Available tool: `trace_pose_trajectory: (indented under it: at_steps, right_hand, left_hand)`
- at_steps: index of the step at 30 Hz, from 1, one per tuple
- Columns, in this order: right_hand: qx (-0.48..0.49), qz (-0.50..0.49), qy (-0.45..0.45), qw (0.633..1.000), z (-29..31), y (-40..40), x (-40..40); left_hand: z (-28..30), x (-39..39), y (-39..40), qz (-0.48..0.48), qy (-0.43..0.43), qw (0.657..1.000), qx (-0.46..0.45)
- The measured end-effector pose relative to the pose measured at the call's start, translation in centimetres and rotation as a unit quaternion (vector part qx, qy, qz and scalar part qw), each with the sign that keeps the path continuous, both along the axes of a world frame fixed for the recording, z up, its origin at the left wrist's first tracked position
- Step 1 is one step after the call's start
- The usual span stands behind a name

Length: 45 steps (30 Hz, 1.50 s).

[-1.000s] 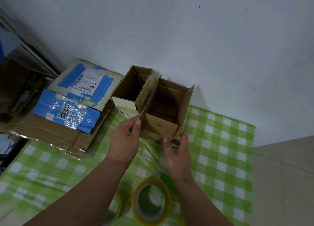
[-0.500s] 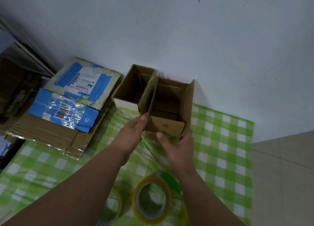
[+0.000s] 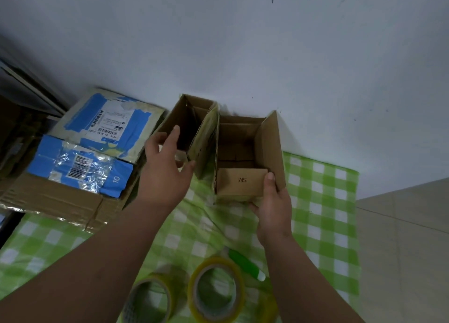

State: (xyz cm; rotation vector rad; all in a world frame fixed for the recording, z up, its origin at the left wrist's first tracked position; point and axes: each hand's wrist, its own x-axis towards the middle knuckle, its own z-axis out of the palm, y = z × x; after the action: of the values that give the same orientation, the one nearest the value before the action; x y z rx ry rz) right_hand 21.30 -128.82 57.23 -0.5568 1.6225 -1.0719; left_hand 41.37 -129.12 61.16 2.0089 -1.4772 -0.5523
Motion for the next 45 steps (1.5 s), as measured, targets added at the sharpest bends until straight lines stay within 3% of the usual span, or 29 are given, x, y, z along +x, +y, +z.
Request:
trace_pose_trajectory:
  at_steps: [4, 12, 20, 28, 39, 45]
  right_hand:
    - [0.007, -0.017, 0.001, 1.0, -0.5, 0.2, 0.1]
    - [-0.002, -0.045, 0.028, 0.999, -0.7, 0.2, 0.1]
    - [-0.006, 0.034, 0.047, 0.998, 0.0, 0.4, 2.3]
    - [0.005, -0.017, 0.099, 0.995, 0.3, -0.2, -0.4]
    - [0.014, -0.077, 0.181, 0.98, 1.3, 0.0, -2.8]
    - [0.002, -0.038, 0.215, 0.976, 2.3, 0.1, -2.8]
  left_hand:
    - [-0.3, 1.1, -1.5, -0.025, -0.07, 0.995, 0.065]
    - [0.5, 2.0, -1.6, 0.037, -0.07, 0.996, -0.029]
    - [-1.1, 1.0, -1.0, 0.0, -0.078, 0.997, 0.023]
    - [-1.2, 3.9, -0.7, 0.025, -0.17, 0.985, 0.008]
    - [-0.8, 4.1, -0.6, 0.064, -0.146, 0.987, 0.019]
    - [-0.4, 3.2, -0.6, 0.028, -0.177, 0.984, 0.017]
